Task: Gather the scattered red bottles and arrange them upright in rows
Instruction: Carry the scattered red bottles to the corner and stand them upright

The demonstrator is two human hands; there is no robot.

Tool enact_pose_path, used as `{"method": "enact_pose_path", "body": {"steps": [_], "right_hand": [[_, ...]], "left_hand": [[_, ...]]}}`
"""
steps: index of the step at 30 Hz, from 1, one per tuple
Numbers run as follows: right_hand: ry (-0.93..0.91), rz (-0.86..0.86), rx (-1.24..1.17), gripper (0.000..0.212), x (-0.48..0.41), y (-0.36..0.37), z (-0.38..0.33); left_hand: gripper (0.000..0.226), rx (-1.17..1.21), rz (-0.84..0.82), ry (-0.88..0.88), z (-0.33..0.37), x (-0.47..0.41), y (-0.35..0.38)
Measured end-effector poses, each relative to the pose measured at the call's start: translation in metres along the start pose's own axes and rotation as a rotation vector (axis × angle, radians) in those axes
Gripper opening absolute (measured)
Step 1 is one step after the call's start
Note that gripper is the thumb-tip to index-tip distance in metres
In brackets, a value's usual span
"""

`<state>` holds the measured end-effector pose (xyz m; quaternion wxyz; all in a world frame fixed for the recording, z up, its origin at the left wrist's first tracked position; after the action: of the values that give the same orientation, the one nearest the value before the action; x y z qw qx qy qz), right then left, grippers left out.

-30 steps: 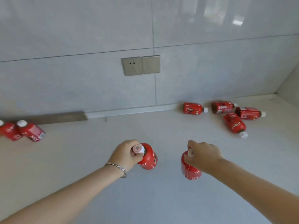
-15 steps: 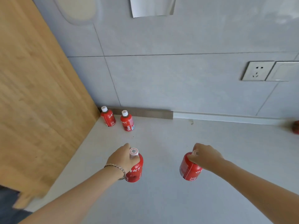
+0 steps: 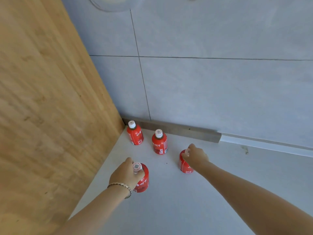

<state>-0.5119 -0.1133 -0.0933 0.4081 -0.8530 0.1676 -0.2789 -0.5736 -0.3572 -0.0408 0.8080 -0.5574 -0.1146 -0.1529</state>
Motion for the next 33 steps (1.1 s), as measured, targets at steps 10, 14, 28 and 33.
{"method": "enact_pose_path", "body": {"steps": [10,14,28,33], "right_hand": [[0.087,-0.188,-0.037,0.037,0.072,0.01,0.025],[0.159,-0.357,-0.051,0.035,0.149,0.021,0.05],[0.516,-0.096,-0.046,0.04,0.359,-0.059,0.21],[0.635,-0.05,-0.101,0.04,0.466,-0.082,0.301]], "left_hand": [[0.028,-0.116,-0.17,0.153,0.002,-0.038,0.029],[0.034,-0.218,-0.188,0.218,0.003,-0.035,0.038],[0.013,-0.791,-0.4,1.217,0.177,0.236,0.152],[0.014,-0.828,-0.55,1.277,0.227,0.357,0.249]]}}
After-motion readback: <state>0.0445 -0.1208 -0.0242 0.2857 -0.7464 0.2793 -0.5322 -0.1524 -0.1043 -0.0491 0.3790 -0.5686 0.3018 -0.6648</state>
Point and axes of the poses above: each hand's wrist, its own x-axis away from the middle knuckle, its own y-axis out of the palm, z = x × y, the point moved 7 cm from there along -x, towards the middle knuckle, and after that the axes turned 9 degrees about -y, right-handed, at the moved point
